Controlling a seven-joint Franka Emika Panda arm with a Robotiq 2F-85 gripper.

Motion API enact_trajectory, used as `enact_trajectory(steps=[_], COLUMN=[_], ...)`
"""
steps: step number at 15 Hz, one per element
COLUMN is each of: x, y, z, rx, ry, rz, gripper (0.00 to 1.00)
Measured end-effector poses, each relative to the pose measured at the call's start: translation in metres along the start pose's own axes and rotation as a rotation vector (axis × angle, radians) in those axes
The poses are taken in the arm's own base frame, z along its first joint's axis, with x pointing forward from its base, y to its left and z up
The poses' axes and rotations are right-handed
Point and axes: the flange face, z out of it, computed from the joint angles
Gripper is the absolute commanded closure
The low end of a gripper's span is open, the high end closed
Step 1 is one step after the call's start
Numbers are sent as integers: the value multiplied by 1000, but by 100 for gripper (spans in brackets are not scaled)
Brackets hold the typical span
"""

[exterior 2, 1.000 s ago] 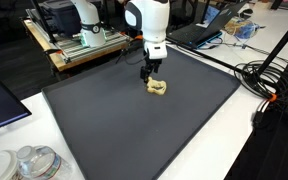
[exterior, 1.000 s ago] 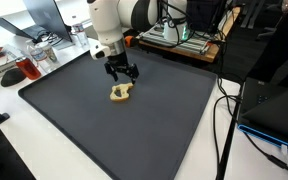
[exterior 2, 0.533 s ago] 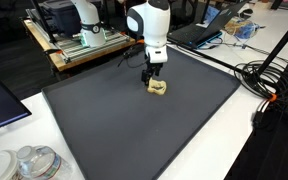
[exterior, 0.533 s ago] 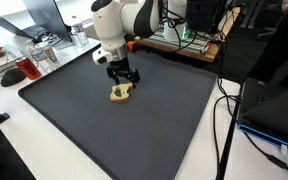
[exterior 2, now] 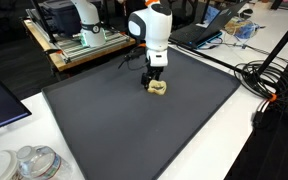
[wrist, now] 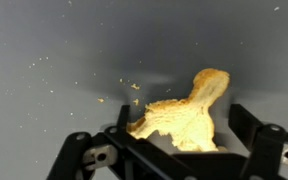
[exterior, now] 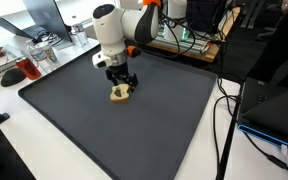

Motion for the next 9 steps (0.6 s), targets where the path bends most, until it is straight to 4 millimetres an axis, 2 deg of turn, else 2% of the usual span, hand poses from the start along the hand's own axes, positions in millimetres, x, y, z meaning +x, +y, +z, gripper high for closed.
enact_trajectory(steps=[3, 5, 9], x=[4, 8, 17], y=[-2, -4, -8], z=[1, 0, -3], rx=[-19, -30, -39], ry=[2, 7, 22], rz=[3, 0, -17], gripper=[0, 28, 55])
